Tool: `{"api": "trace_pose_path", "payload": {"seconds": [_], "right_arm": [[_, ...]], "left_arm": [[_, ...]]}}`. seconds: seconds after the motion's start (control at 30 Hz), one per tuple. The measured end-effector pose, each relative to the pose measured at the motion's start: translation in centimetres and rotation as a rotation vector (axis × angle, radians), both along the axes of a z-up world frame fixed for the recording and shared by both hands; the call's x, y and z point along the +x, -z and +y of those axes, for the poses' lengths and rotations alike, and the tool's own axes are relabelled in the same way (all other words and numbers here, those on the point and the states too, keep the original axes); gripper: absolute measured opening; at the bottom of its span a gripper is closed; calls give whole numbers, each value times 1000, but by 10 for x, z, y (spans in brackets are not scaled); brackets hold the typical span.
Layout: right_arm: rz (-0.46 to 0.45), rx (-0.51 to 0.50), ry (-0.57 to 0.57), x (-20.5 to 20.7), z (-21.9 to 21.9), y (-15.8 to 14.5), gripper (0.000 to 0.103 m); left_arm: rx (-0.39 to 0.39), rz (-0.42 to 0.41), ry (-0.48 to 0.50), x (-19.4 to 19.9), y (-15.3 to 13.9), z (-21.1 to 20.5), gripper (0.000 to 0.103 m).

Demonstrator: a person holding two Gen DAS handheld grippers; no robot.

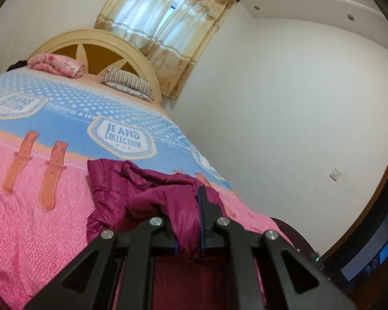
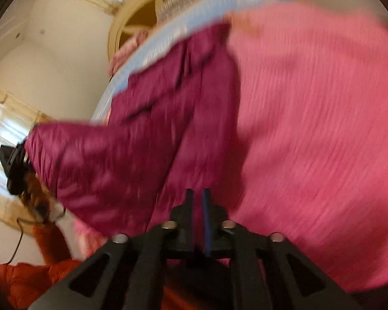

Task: Fold large clothes

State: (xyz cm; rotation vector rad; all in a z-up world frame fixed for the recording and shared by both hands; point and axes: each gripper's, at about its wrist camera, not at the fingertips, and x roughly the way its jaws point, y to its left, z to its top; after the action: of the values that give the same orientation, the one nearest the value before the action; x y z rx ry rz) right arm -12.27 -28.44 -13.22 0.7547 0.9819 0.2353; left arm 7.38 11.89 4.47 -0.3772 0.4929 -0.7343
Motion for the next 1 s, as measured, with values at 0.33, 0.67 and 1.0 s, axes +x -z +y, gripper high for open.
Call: {"api": "trace_pose_path", "payload": {"seconds": [0.33,0.67,1.0], "right_arm": [[76,296,-96,16,28,56,85],[123,426,-146,28,45,99,85],[-73,279,-157,25,31,27,5]], "left_arm": [[12,-1,-36,-12,2,4,11],[0,19,-52,-7,5,12,11],[16,41,-91,5,9,22,11]]}}
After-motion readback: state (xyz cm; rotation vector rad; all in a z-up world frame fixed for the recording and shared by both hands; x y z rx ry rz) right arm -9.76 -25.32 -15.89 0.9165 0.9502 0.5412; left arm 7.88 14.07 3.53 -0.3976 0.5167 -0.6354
